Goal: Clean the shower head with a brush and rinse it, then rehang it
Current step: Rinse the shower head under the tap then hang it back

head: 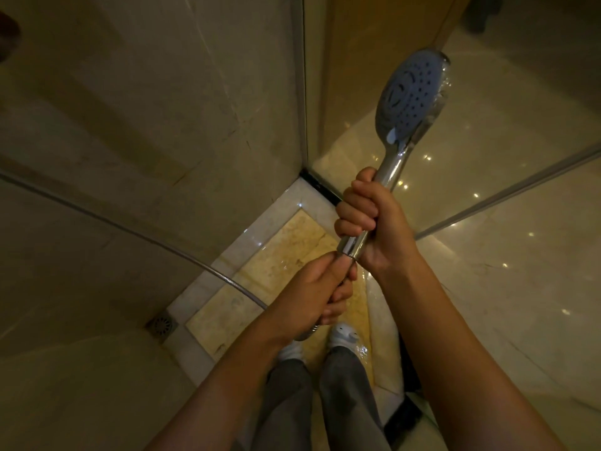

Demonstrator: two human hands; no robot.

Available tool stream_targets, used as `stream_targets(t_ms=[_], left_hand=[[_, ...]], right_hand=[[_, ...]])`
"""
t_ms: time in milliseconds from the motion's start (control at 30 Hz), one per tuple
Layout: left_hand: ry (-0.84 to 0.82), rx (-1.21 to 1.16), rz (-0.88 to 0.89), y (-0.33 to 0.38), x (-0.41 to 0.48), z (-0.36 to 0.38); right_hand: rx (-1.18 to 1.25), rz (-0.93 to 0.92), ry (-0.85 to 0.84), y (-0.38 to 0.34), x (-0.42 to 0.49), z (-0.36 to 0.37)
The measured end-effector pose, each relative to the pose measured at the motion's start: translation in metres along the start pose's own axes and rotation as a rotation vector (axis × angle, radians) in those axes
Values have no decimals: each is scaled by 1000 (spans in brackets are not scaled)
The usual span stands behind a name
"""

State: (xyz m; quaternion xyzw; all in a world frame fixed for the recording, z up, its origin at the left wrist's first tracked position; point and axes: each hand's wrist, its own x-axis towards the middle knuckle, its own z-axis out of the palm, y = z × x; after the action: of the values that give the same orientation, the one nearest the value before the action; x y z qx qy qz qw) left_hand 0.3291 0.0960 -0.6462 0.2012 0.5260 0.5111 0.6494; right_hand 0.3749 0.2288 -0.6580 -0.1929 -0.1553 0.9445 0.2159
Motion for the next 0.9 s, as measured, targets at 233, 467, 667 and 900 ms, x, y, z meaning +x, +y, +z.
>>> stream_targets(t_ms=[233, 467, 667, 900], left_hand=[[209, 174, 149, -5, 1, 8], [417, 219, 182, 24, 8, -4], [597, 589, 67, 26, -10, -74], [1014, 191, 368, 102, -58, -144]], right_hand=[[-359, -121, 106, -3, -3, 16], [-849, 141, -80, 16, 2, 29], [-877, 98, 99, 15, 22, 39], [-1102, 71, 57, 30, 40, 31]])
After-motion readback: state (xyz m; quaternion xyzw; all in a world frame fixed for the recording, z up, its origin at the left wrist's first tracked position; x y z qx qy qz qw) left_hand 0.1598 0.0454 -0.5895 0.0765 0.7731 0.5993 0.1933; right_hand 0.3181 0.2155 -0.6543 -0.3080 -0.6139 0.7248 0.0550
